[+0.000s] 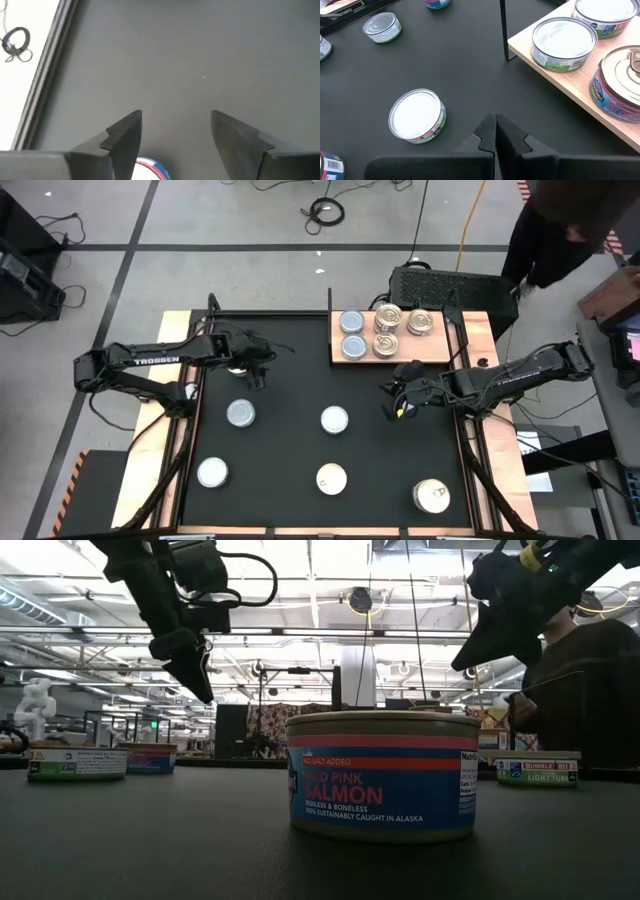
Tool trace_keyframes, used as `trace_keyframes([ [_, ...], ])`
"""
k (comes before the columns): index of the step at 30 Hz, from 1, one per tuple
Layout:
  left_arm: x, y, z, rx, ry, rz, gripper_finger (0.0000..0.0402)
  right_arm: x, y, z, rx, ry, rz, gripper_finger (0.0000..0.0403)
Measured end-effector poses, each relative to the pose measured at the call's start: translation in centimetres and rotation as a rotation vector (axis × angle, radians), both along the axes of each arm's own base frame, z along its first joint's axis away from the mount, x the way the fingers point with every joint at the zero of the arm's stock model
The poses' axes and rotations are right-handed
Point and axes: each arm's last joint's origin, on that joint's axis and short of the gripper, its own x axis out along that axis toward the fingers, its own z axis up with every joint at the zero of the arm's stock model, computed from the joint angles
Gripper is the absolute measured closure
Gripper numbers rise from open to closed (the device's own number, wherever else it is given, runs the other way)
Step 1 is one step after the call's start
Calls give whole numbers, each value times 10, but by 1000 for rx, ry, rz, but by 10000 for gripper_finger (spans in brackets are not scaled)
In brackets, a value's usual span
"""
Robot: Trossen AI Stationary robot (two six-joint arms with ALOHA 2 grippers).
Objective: Stack canned seafood by type on shelf
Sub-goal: Put the blue pink tuna can on the shelf
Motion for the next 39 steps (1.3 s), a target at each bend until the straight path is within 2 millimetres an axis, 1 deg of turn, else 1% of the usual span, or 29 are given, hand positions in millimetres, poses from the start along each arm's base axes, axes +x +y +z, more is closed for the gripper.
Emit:
trace_keyframes([
  [5,0,-8,-4,-38,4,29,157,0,0,0,0,0,0,403],
  [11,-1,-17,-6,5,39,74,157,0,0,0,0,0,0,403],
  [13,0,-20,-9,13,64,87,157,0,0,0,-3,2,2,403],
  [18,1,-24,-24,77,201,174,157,0,0,0,-16,8,13,403],
  [24,6,-23,-49,74,357,217,157,0,0,0,-27,15,22,403],
  [28,10,-21,-61,107,413,249,157,0,0,0,-31,18,26,403],
  [32,10,-19,-66,165,438,315,157,0,0,-1,-31,24,26,403],
  [39,6,-20,-75,148,517,375,157,3,0,-4,-28,35,21,403],
])
